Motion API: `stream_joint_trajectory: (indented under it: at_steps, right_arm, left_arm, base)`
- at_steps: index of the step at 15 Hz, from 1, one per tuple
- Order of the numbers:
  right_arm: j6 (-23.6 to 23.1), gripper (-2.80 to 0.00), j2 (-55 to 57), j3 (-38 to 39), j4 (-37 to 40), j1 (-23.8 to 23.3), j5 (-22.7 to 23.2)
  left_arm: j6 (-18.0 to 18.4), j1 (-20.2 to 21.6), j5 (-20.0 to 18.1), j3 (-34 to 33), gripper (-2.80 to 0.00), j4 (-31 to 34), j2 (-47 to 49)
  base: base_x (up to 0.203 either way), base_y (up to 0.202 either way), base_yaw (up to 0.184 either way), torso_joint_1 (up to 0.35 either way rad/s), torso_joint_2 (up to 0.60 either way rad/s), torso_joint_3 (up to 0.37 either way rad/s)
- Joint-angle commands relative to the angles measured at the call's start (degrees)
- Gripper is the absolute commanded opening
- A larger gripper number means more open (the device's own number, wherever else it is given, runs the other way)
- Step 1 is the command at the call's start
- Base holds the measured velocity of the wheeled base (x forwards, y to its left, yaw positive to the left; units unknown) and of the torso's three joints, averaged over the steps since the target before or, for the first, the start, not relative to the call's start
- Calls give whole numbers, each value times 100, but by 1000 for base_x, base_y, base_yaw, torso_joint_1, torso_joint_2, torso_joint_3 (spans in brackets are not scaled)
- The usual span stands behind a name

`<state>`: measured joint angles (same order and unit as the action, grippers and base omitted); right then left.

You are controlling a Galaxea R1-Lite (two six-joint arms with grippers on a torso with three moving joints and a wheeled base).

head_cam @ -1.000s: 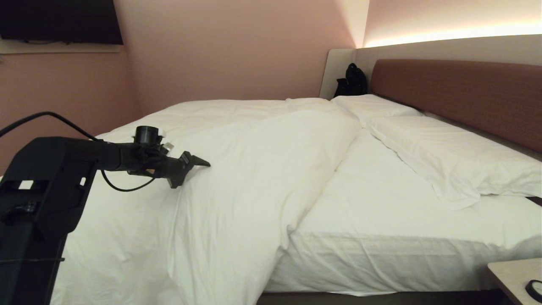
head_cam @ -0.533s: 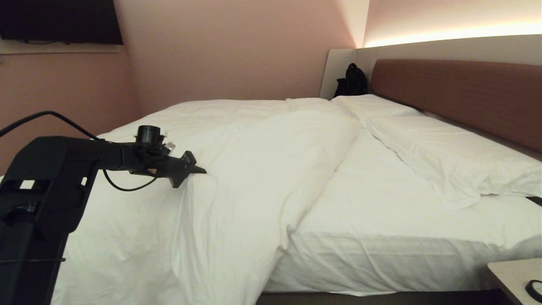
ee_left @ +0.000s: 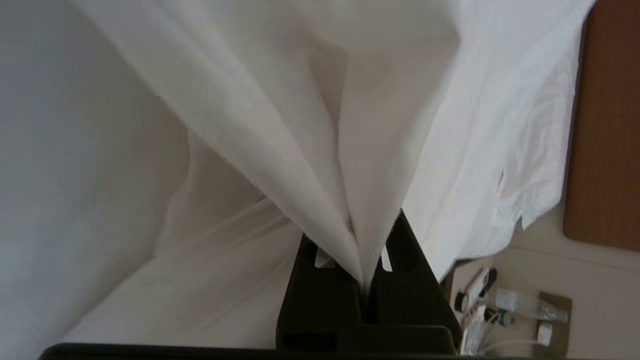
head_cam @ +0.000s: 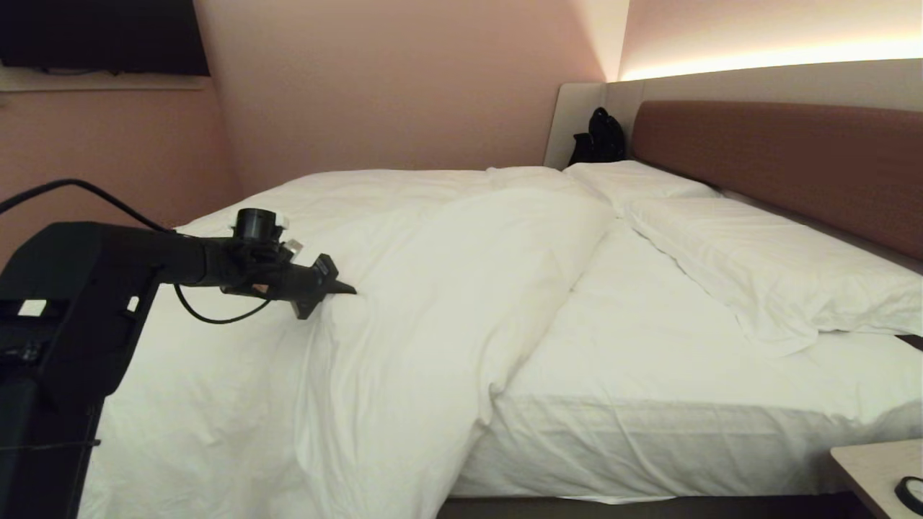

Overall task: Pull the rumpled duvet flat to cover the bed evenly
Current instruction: Flatten the corners of the folded blanket

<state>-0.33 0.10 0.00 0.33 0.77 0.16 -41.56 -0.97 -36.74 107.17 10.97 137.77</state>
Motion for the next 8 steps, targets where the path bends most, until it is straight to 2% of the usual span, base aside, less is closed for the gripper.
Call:
stream_joint_trajectory:
  at_steps: [1,8]
  right_arm:
    - [-2,-280,-1,0,2,2,2]
    - [-2,-280,-1,0,2,2,2]
  left_arm:
    - [-5,-153,-36,-457,-280,2,-574]
    - [-6,-751,-114,-1852,-280,-57,-1660]
  base:
    - [0,0,0,0,0,0]
    - [0,0,0,0,0,0]
